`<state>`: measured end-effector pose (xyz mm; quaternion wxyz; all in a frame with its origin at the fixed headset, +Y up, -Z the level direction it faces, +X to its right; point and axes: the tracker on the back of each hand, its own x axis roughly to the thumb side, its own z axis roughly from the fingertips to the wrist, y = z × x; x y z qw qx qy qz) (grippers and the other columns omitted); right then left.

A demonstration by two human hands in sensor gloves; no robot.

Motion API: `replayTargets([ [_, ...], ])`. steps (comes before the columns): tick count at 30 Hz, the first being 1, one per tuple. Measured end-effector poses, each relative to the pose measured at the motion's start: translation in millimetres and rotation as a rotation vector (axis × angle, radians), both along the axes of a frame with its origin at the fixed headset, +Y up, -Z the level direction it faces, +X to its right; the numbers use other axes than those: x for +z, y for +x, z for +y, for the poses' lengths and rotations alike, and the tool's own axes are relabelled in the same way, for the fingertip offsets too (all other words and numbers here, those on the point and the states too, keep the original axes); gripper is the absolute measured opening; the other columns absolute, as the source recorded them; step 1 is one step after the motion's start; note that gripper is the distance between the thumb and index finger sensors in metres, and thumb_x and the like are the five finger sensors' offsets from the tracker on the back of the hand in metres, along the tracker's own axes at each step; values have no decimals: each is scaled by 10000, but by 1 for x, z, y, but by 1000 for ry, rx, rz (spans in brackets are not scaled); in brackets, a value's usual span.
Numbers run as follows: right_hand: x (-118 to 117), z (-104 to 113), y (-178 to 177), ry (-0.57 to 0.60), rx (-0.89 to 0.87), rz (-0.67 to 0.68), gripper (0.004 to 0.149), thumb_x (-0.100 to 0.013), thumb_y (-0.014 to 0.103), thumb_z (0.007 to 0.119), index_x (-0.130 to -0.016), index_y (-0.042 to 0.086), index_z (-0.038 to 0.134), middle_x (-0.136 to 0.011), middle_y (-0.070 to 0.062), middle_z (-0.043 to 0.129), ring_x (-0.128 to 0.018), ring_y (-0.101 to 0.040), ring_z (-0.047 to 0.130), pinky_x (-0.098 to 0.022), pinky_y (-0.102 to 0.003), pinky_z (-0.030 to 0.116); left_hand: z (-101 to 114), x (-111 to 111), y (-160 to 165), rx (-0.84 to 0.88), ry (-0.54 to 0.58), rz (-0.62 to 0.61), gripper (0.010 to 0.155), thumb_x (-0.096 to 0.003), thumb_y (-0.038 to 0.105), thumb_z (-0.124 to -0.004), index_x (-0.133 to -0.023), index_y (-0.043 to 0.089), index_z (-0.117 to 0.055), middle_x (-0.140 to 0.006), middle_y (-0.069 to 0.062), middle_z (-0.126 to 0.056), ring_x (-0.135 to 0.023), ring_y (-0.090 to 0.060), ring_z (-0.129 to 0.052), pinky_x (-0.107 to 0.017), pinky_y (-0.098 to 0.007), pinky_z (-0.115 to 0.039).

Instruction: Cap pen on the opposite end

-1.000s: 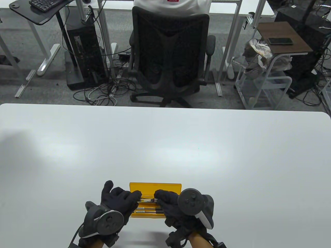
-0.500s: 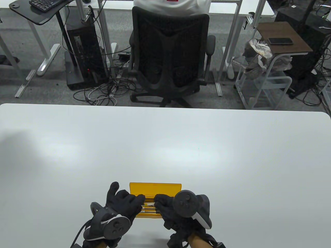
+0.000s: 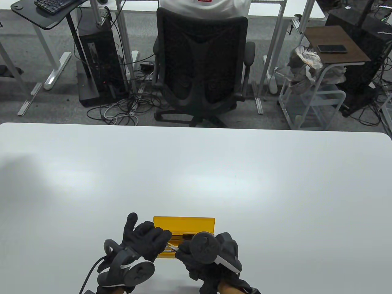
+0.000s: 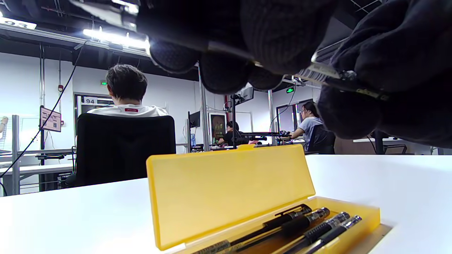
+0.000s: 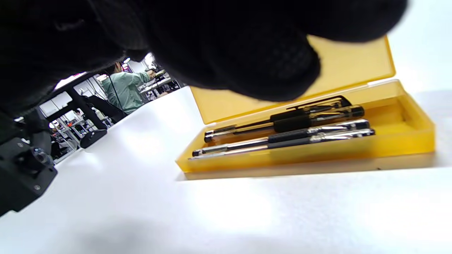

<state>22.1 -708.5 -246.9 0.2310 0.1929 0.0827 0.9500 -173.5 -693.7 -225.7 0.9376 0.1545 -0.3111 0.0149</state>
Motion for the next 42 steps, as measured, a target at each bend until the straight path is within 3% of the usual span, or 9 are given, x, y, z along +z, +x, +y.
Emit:
replayTargets([
  [4, -5, -6, 4, -75, -31, -48, 484, -441, 392, 735, -776, 93, 913, -402, -13, 1021, -243, -179, 1016, -201, -345, 860, 0, -1, -7, 128, -32, 14, 606, -518, 338, -819, -1080, 197, -642, -1093, -93, -735, -986, -388, -664, -707, -770, -340],
  [7, -8, -5, 14, -20, -23, -160, 489, -447, 379, 719, -798, 81, 884, -424, -12, 1013, -256, -174, 1017, -206, -341, 860, 4, -3, -21, 382, -87, 89, 710, -530, 398, -821, -1124, 141, -530, -1119, -161, -648, -959, -418, -647, -697, -729, -413],
  [11, -7, 2, 25, 24, -217, -179, 489, -450, 345, 704, -853, 100, 831, -511, -28, 994, -330, -191, 1017, -248, -352, 858, -11, -14, -43, 866, -420, 215, 545, -531, 387, -837, -1001, 126, -752, -895, -146, -913, -737, -367, -883, -668, -675, -544],
  [14, -6, 3, 20, 8, -322, -90, 486, -439, 349, 706, -847, 125, 847, -519, -28, 999, -339, -191, 1019, -251, -349, 862, -28, -17, -48, 1173, -662, 171, 558, -532, 370, -852, -1021, 129, -736, -921, -150, -895, -763, -379, -860, -683, -691, -512],
  [16, -3, 3, 13, -21, -323, -56, 482, -435, 349, 707, -838, 133, 860, -519, -30, 1003, -342, -194, 1021, -254, -351, 862, -31, -18, -47, 1242, -724, 123, 577, -539, 373, -851, -1049, 148, -700, -956, -127, -867, -804, -367, -835, -703, -707, -474],
  [25, -2, -7, 2, -102, -293, 3, 485, -427, 350, 701, -818, 129, 883, -502, -39, 1021, -332, -193, 1029, -248, -350, 868, -20, -13, -30, 1078, -641, 16, 513, -545, 318, -806, -1036, 219, -689, -990, -55, -835, -869, -311, -803, -742, -683, -473],
  [31, -3, -8, 2, -113, -280, -78, 510, -444, 353, 739, -861, 79, 845, -523, -71, 1027, -349, -220, 1031, -254, -368, 863, -9, -13, -41, 1040, -504, 49, 496, -540, 313, -772, -1015, 186, -705, -961, -85, -864, -835, -311, -840, -730, -672, -505],
  [35, -5, -6, 11, -74, -228, -111, 505, -448, 363, 738, -855, 87, 852, -530, -71, 1024, -355, -222, 1028, -258, -370, 861, 3, -17, -72, 935, -290, 208, 500, -535, 296, -774, -992, 104, -708, -865, -150, -939, -716, -320, -930, -683, -639, -584],
  [42, -7, -9, 15, -85, -209, -149, 511, -452, 373, 735, -866, 95, 845, -551, -81, 1017, -377, -237, 1023, -275, -381, 855, -13, -32, -99, 438, -316, 572, 530, -493, 351, -873, -907, 29, -800, -610, -173, -1017, -462, -303, -964, -601, -613, -665],
])
